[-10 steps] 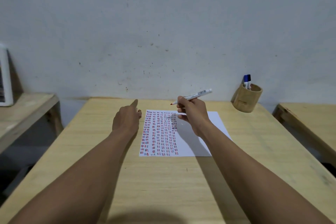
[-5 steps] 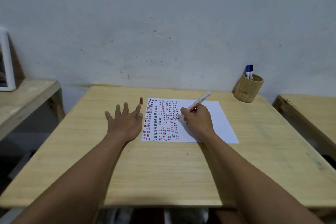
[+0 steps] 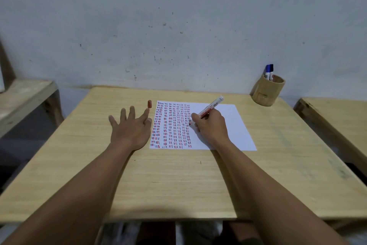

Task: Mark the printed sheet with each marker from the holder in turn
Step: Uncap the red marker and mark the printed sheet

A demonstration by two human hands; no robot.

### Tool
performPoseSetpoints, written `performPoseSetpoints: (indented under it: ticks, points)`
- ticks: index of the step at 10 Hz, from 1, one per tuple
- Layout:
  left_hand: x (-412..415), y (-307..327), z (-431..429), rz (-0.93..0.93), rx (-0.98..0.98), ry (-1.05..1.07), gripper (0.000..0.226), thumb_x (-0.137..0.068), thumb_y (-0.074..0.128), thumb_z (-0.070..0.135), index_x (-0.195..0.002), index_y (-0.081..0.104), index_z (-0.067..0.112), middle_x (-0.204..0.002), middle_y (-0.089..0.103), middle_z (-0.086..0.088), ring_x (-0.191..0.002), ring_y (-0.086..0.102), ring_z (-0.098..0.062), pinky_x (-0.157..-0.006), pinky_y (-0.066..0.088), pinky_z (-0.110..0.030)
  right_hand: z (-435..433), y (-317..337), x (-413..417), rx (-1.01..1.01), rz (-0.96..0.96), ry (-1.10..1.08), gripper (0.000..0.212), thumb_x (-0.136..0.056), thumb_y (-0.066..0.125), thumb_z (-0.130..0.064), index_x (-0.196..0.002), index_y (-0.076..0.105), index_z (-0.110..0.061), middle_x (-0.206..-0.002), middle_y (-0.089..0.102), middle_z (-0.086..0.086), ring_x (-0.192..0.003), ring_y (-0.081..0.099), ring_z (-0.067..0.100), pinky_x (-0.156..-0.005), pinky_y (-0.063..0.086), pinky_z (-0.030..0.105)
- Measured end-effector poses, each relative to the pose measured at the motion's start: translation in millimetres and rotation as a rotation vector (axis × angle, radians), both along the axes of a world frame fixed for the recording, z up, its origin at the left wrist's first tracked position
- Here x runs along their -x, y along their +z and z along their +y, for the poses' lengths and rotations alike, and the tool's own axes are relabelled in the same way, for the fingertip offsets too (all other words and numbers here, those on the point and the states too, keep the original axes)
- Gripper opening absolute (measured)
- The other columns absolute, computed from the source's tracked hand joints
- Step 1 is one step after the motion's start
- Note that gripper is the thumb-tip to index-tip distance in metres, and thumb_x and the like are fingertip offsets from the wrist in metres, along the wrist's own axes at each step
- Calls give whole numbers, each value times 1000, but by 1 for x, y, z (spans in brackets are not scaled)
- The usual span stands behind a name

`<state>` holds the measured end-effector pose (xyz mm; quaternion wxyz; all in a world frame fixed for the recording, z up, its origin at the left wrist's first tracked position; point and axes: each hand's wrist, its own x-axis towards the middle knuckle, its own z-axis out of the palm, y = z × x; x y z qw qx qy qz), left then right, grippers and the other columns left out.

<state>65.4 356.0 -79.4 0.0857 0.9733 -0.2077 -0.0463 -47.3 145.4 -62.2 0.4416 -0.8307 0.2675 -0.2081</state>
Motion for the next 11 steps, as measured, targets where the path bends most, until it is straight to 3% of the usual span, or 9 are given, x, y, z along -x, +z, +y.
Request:
performPoseSetpoints:
  ticks: [2, 4, 5, 6, 7, 8, 9, 10, 11]
  points:
    - [1, 0, 1, 0, 1, 2, 57, -104, 11, 51, -160, 9, 42, -171, 1, -9, -157, -7, -35, -120, -7, -66, 0, 2, 1, -1, 31, 15, 30, -84, 66, -25, -64, 50, -9, -57, 54, 4, -53, 46, 16, -48, 34, 28]
    - [0, -1, 0, 22, 37, 15, 58, -103, 15, 51, -160, 14, 41, -171, 5, -8, -157, -4, -34, -120, -6, -65, 1, 2, 1, -34, 13, 0, 27, -83, 66, -25, -67, 53, -8, -60, 57, 6, -53, 48, 17, -49, 35, 28]
    - [-1, 1, -4, -33, 183, 91, 53, -103, 28, 42, -153, 36, 27, -163, 34, -8, -154, 18, -34, -120, 4, -66, -2, 4, 0, -110, -38, -36, 30, -84, 67, -26, -76, 60, 2, -70, 70, 10, -62, 62, 24, -56, 44, 29]
    - [-4, 11, -14, -116, 380, 155, 44, -103, 39, 35, -143, 45, 18, -139, 61, -10, -134, 49, -35, -114, 27, -59, -6, 6, -2, -166, -68, -32, 29, -87, 68, -31, -87, 66, -2, -79, 73, 4, -73, 66, 19, -63, 46, 32]
    - [-15, 20, -24, -114, 455, 54, 49, -105, 39, 30, -154, 35, 22, -138, 60, -12, -127, 55, -36, -101, 43, -48, -8, 13, -4, -222, -104, -12, 25, -87, 73, -33, -86, 69, -9, -69, 66, -3, -62, 58, 15, -63, 46, 31]
    - [-29, 21, -28, -115, 374, -47, 47, -107, 39, 25, -155, 39, 27, -131, 62, -9, -123, 57, -33, -89, 46, -41, -7, 21, -5, -331, -143, -2, 18, -89, 74, -29, -87, 68, -11, -67, 64, -1, -52, 55, 14, -56, 48, 30]
    - [-41, 12, -29, -147, 349, -64, 27, -103, 49, 14, -110, 71, 29, -98, 66, -6, -96, 61, -32, -75, 45, -37, -7, 27, -5, -465, -178, -18, 23, -94, 67, -25, -94, 70, -2, -69, 62, 2, -54, 56, 12, -50, 49, 24]
    - [-42, 9, -27, -170, 380, -37, 31, -94, 57, 1, -78, 63, 26, -77, 58, -7, -77, 54, -28, -68, 41, -33, -8, 30, -6, -573, -200, -7, 22, -95, 60, -18, -94, 69, 2, -71, 61, 6, -55, 54, 15, -47, 49, 23]
    - [-36, 17, -25, -219, 436, -12, 24, -99, 59, 10, -116, 75, 13, -106, 76, -12, -100, 68, -36, -81, 53, -40, -6, 31, -5, -618, -209, 9, 25, -94, 61, -16, -99, 70, 7, -73, 63, 9, -54, 56, 14, -49, 50, 23]
